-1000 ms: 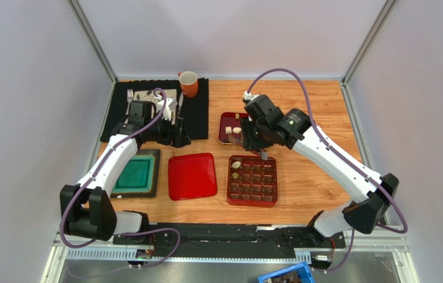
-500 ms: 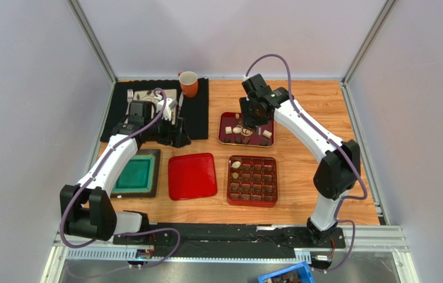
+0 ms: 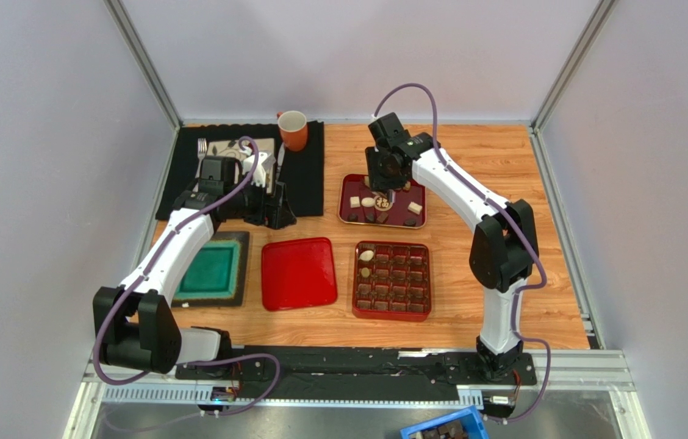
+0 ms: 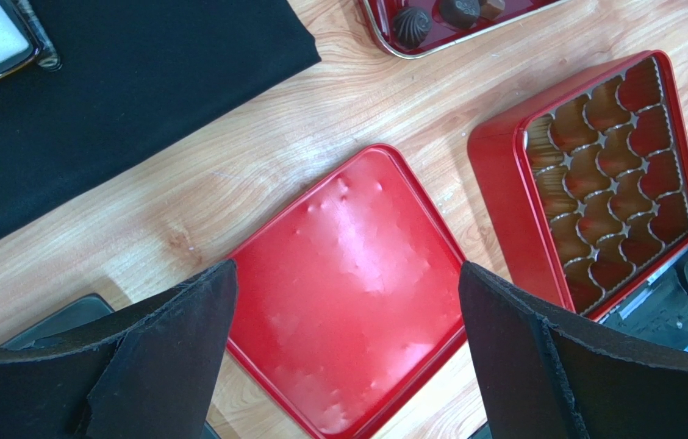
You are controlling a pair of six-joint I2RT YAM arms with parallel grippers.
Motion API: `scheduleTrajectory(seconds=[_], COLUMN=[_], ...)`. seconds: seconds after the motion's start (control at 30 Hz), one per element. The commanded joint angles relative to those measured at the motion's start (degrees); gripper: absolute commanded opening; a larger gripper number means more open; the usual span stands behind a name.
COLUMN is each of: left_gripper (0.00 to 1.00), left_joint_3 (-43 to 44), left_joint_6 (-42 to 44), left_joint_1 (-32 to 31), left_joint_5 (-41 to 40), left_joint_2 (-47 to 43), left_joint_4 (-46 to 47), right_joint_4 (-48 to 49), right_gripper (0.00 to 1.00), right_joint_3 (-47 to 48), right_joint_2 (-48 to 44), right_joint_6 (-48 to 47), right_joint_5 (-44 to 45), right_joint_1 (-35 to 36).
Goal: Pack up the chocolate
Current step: Pick up the fake chocolate from the plate.
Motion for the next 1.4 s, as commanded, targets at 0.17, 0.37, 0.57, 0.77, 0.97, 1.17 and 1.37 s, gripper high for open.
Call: scheduleTrajectory(seconds=[0.17, 0.37, 0.57, 0.77, 0.97, 1.17, 1.37], left_gripper=[0.99, 0.99, 0.99, 0.99, 0.99, 0.99, 0.99], left_joint_3=[0.14, -0.03, -0.38, -0.47, -0.74, -0.74, -0.74], left_joint_6=[1.18, 1.36, 1.54, 1.53, 1.53, 1.36, 1.45], left_joint_1=[0.67, 0.76, 1.11, 1.29, 1.37, 1.46, 1.46], left_joint_5=[1.21, 1.12, 1.21, 1.38, 1.38, 1.29, 1.03], left_joint_2=[-0.93, -0.93, -1.2, -1.2, -1.37, -1.28, -1.11], left_joint_4=[0.09, 0.0, 0.0, 0.09, 0.09, 0.09, 0.18], right_joint_4=[3.24, 3.51, 3.51, 3.42, 3.94, 3.42, 1.93], right_gripper=[0.4, 0.39, 0.37, 0.32, 0.29, 0.29, 0.28], right_joint_3=[2.91, 3.35, 3.52, 2.91, 0.1, -2.36, -7.1], right_joint_2=[0.58, 1.2, 1.9, 1.11, -2.22, -6.53, -15.47], right_joint_6=[-0.09, -0.18, -0.36, -0.09, 0.61, 1.14, 1.66], right_joint_5=[-0.73, -0.82, -0.99, -1.61, -2.22, -2.75, -2.93], right_joint_1=[-0.86, -0.95, -1.03, -1.03, -1.03, -0.95, -0.95])
